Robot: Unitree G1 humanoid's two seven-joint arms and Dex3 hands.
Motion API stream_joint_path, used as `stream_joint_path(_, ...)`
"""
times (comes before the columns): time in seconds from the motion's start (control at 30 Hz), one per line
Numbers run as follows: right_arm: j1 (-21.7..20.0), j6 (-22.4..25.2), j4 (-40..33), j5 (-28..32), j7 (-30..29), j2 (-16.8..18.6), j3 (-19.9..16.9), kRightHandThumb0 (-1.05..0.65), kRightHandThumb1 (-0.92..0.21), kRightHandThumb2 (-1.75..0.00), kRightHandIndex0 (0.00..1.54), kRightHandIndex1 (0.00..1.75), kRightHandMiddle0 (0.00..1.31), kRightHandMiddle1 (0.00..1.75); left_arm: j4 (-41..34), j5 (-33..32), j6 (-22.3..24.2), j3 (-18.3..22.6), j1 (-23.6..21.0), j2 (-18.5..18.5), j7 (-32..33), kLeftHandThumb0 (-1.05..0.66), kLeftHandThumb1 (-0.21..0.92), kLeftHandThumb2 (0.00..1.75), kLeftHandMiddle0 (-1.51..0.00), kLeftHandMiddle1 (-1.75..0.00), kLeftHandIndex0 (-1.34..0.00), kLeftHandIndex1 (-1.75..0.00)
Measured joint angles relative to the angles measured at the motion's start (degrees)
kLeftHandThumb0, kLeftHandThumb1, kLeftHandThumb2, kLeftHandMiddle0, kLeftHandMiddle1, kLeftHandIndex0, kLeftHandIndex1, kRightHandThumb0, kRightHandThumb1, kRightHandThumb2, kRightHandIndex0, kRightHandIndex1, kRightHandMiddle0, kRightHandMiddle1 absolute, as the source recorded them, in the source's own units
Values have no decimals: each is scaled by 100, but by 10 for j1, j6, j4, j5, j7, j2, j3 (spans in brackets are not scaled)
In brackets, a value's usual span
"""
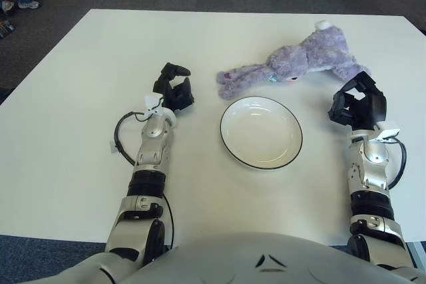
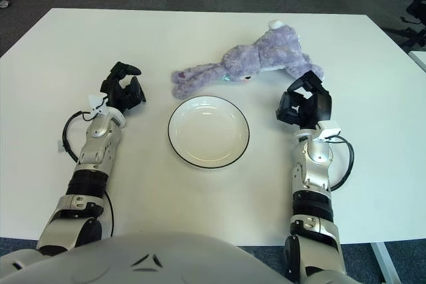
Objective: Put the doll into the plate.
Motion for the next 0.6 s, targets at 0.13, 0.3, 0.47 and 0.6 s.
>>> stream_joint_path(0.13, 0, 0, -1, 0, 1, 0, 0, -48, -32, -131, 129, 175, 61, 175, 1, 0, 0, 0, -1, 0, 0, -42, 53, 106, -108, -175, -45, -175)
stream_joint_path(0.3, 1, -2, -3, 0, 4, 1, 0, -49, -31, -132, 130, 175, 62, 175, 1, 0, 0, 1, -1, 0, 0, -42, 53, 106, -108, -175, -45, -175)
stream_joint_path(0.47, 2, -31, -6, -1, 4, 2, -1, -49, -30, -134, 128, 175, 63, 175, 1, 0, -1, 1, -1, 0, 0, -41, 53, 105, -108, -175, -44, -175)
stream_joint_path(0.6, 4, -57, -11, -20, -13, 2, -2, -49, -30, -134, 124, 175, 63, 175, 3, 0, -4, 1, -1, 1, 0, -41, 54, 104, -107, -175, -44, -175)
